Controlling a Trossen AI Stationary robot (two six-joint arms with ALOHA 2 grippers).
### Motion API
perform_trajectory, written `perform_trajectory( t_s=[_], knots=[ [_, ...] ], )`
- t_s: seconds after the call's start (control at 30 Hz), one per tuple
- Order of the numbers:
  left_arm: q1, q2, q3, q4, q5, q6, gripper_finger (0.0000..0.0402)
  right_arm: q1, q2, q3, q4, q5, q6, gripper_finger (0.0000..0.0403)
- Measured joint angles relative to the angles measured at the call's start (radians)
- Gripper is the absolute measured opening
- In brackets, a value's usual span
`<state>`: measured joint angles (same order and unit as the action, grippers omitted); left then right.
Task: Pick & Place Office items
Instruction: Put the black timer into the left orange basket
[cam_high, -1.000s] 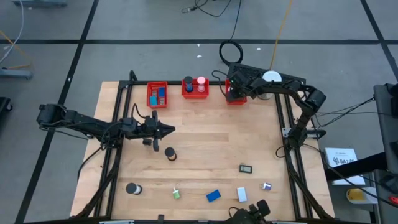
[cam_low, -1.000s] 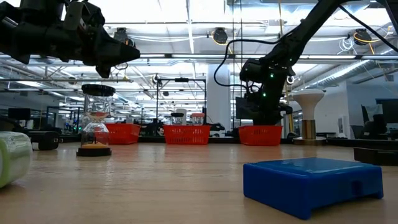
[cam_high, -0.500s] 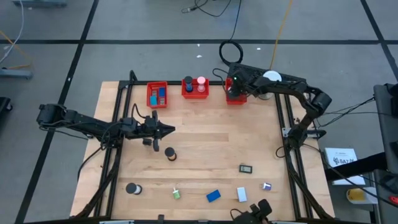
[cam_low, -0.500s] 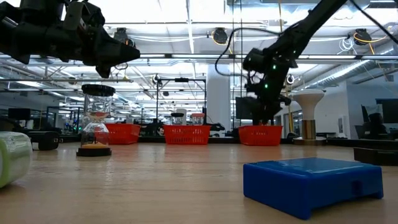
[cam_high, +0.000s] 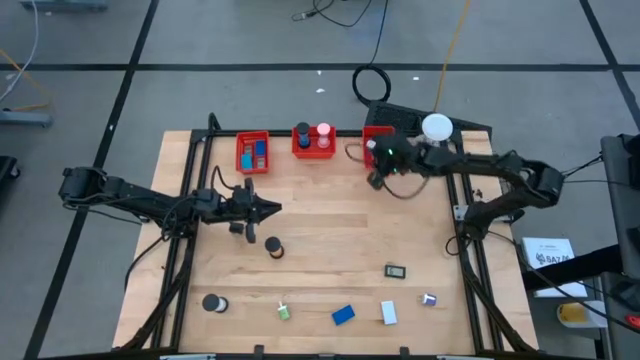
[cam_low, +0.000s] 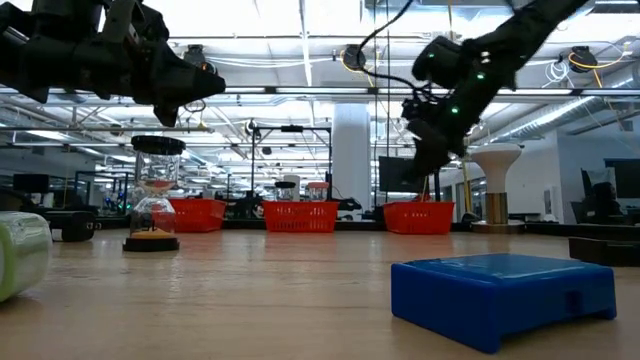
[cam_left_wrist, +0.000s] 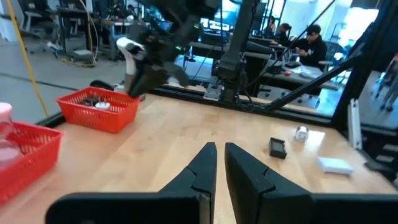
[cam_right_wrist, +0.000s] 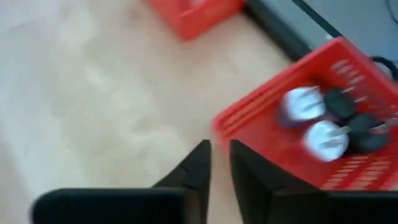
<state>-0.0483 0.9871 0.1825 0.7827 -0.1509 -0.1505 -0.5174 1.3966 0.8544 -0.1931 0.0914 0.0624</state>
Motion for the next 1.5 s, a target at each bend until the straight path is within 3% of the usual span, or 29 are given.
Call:
perform_trajectory(
  t_s=[0.13,0.33,0.43,0.57,0.67,0.83,1.0,1.13,1.33,1.5],
  knots=[
    [0.000,0.000,0.000,0.000,0.001,-0.061,0.0037,0.083,-0.078,-0.143,0.091,-0.023,0.000,0.0004],
    [0.026,0.008,0.011,-0.011,-0.007,-0.200,0.0037,0.227,-0.176,-0.317,0.217,-0.017,0.024,0.0012],
    [-0.002,0.070,0.011,-0.006,-0.042,-0.167,0.0018,0.292,-0.207,-0.409,0.384,-0.022,0.133,0.0010],
    [-0.039,0.190,0.025,0.113,-0.125,-0.155,0.0007,0.369,-0.242,-0.504,0.533,-0.119,0.197,0.0009],
    [-0.057,0.290,0.071,0.134,-0.128,-0.115,0.0004,0.440,-0.286,-0.500,0.470,-0.092,0.217,0.0008],
    [-0.061,0.421,0.177,0.135,-0.129,-0.037,0.0008,0.581,-0.336,-0.425,0.215,0.053,0.215,0.0009],
    [-0.058,0.484,0.234,0.138,-0.128,0.007,0.0003,0.734,-0.338,-0.355,-0.002,0.122,0.299,0.0014],
    [-0.057,0.500,0.236,0.134,-0.129,-0.002,0.0014,0.858,-0.338,-0.323,-0.123,0.121,0.443,0.0055],
    [-0.057,0.500,0.236,0.125,-0.122,-0.015,0.0006,1.046,-0.338,-0.277,-0.287,0.120,0.633,0.0167],
    [-0.057,0.500,0.236,0.125,-0.121,-0.015,0.0010,1.192,-0.313,-0.268,-0.290,0.121,0.785,0.0253]
  ],
)
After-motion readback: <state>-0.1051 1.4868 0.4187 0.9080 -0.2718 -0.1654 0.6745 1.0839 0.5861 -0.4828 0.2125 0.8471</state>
